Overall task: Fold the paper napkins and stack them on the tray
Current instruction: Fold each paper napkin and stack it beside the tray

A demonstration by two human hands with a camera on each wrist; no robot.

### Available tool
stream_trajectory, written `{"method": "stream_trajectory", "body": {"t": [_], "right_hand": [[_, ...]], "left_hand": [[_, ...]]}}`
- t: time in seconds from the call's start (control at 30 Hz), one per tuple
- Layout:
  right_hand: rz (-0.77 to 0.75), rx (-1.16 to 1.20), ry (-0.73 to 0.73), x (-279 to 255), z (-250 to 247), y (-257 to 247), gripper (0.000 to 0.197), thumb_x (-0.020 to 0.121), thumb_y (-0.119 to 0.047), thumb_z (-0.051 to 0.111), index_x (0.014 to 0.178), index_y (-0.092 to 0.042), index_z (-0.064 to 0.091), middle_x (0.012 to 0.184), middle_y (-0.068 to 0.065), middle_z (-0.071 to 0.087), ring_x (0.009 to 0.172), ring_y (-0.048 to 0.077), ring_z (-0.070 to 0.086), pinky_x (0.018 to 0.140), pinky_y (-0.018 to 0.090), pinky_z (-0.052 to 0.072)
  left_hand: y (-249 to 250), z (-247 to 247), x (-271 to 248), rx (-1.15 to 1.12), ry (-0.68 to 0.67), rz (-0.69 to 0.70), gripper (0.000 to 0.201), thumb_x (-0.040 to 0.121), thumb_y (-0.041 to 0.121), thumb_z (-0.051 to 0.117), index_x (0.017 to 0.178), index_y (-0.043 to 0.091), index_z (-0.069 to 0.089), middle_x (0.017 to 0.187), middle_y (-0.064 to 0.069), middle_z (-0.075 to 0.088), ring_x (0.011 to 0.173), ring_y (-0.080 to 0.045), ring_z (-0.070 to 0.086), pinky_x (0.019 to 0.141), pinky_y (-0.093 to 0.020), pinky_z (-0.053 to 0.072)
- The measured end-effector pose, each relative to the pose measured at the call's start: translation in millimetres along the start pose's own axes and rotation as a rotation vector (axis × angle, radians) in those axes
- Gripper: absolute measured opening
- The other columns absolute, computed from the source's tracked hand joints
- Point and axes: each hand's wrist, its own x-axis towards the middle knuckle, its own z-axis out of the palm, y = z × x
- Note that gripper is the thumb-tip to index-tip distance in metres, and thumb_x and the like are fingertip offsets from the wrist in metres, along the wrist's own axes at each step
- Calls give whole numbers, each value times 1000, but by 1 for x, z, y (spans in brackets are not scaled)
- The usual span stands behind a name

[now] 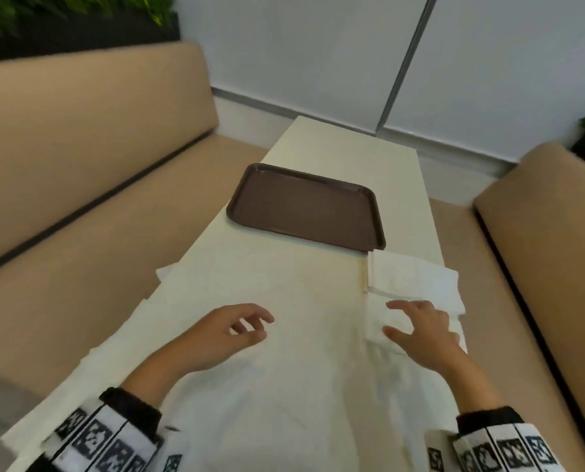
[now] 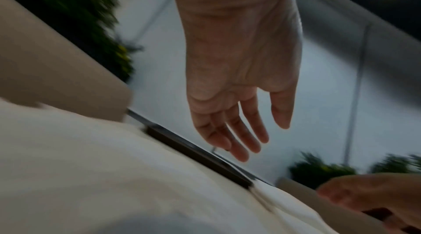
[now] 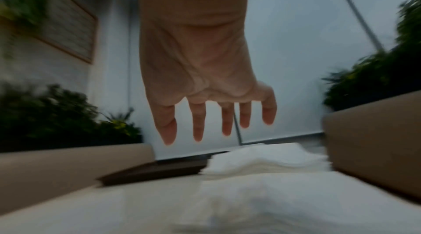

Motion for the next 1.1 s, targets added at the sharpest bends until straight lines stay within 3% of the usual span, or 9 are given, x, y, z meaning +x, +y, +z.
{"method": "stream_trajectory", "body": {"t": [0.13,0.3,0.4,0.5,0.67,0.87,0.97,1.03,1.1], "right_hand": [[-285,-56,-200,-22,20,-84,40,92,-48,52,131,-40,44,144,-6,37,135,21,26,107,45,26],[-510,-62,-347,-8,54,-168,49,91,-45,56,136,-29,44,142,0,38,133,23,32,110,41,30],[-400,28,-314,30,67,-198,54,92,-44,56,138,-20,44,143,8,37,133,28,37,110,37,33],[-148,23,-199,69,72,-202,68,89,-49,59,140,-8,38,143,16,34,131,34,37,107,38,34],[58,-15,-130,95,77,-196,93,70,-54,77,133,2,37,136,17,44,127,32,43,99,35,41],[7,70,-58,102,70,-200,65,77,-42,75,128,-10,50,129,10,57,120,32,51,104,44,38],[-118,155,116,99,51,-201,41,87,-27,66,125,-12,56,125,11,59,113,30,55,95,37,43],[-200,268,183,91,37,-201,30,85,-22,70,111,-12,60,110,10,63,94,26,59,80,33,48],[-257,289,208,78,24,-203,16,85,-23,69,95,-16,59,98,6,63,84,21,57,70,29,45]], "left_hand": [[-60,-51,-93,-32,247,-163,23,90,30,61,94,52,63,94,12,65,83,-7,60,73,-14,45],[-104,-81,-170,-140,478,-302,36,58,61,62,91,49,69,99,3,67,94,-21,63,88,-39,47],[-116,-87,-193,-217,548,-297,7,81,28,72,86,33,73,96,1,70,95,-22,62,81,-27,48],[-136,-89,-207,-205,580,-291,30,86,1,62,88,29,74,92,-3,72,83,-7,64,68,-11,47],[-143,-92,-221,-253,602,-284,18,84,10,69,87,28,75,88,-8,72,65,-2,63,57,-7,42],[-143,-102,-225,-245,644,-314,29,85,-3,61,90,22,73,93,-17,70,60,-2,63,56,-6,42],[-126,-111,-223,-275,666,-277,13,80,30,74,87,41,72,89,-8,70,62,-3,62,60,-10,42],[-127,-117,-219,-274,616,-252,45,51,70,72,89,47,70,87,-1,70,70,-6,65,74,-15,45],[-123,-120,-211,-254,590,-229,55,43,73,67,91,46,69,89,0,70,86,-15,66,90,-34,46]]}}
